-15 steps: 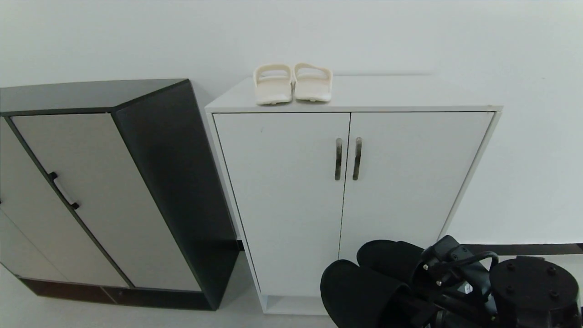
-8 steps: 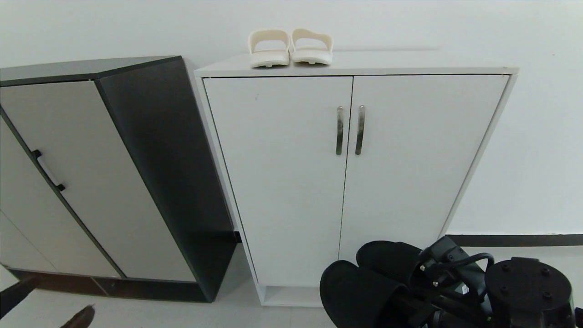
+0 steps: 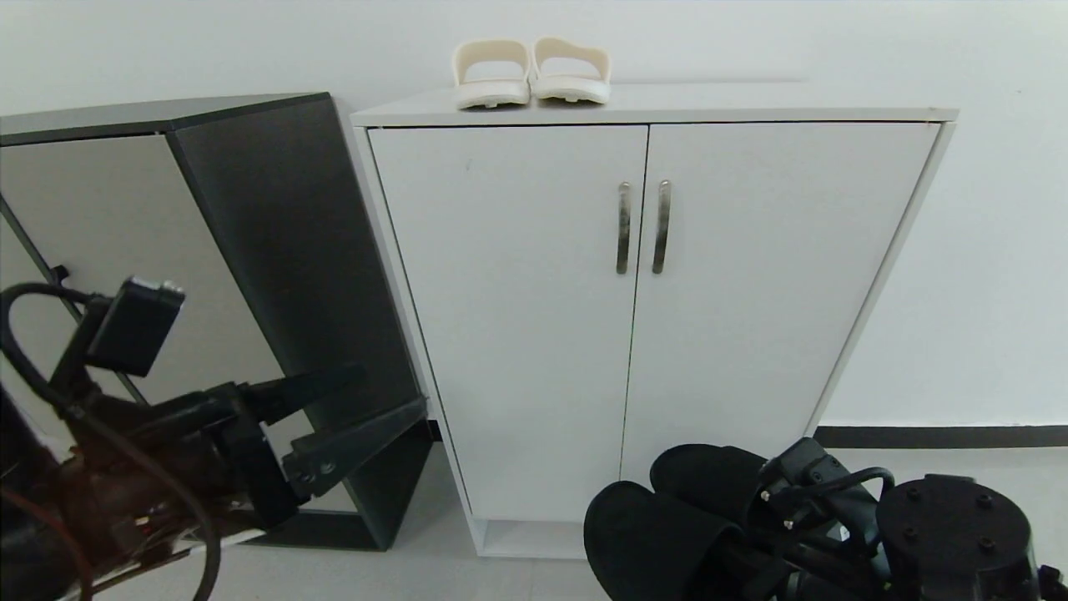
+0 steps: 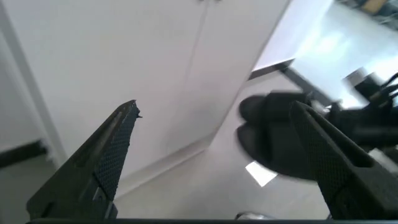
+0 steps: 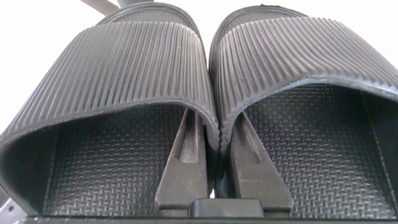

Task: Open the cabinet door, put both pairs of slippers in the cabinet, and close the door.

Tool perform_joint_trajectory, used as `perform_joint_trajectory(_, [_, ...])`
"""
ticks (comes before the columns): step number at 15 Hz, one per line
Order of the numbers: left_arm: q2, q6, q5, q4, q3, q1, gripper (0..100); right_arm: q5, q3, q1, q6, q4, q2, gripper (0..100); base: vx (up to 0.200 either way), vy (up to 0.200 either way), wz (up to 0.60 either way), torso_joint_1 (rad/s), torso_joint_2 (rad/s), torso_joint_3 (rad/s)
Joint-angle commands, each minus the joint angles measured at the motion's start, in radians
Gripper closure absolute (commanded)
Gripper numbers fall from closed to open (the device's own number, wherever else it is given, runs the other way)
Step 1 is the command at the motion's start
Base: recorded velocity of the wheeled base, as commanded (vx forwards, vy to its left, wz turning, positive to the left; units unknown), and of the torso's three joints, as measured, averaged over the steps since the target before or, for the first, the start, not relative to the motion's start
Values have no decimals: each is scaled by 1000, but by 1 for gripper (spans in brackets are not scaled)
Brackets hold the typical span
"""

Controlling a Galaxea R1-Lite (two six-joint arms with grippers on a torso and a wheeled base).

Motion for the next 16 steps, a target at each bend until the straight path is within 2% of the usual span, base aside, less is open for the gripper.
perform_joint_trajectory(1, [164,-41,3,-6,-158,-93,0,2,-3,1,-5,-7,4,100,0,0,0,0,0,0])
perform_joint_trajectory(3, [279,-41,5,2,-285,-131,0,3,-2,1,-26,-12,7,100,0,0,0,0,0,0])
perform_joint_trajectory(7, [451,-41,16,3,-457,-242,0,48,0,1,-28,-38,15,100,0,0,0,0,0,0])
perform_joint_trajectory(9, [532,-41,16,13,-563,-268,0,57,1,-1,-28,-50,22,100,0,0,0,0,0,0])
perform_joint_trajectory(10, [583,-40,13,65,-665,-277,0,57,3,-1,-28,-52,24,100,0,0,0,0,0,0])
perform_joint_trajectory(13, [658,-47,-61,212,-866,-275,0,57,3,-1,-28,-52,24,100,0,0,0,0,0,0])
perform_joint_trajectory(14, [682,-60,-93,263,-940,-266,0,60,3,-1,-28,-52,24,100,0,0,0,0,0,0])
perform_joint_trajectory(16, [710,-70,-198,330,-1026,-242,0,60,1,-2,-28,-52,27,100,0,0,0,0,0,0])
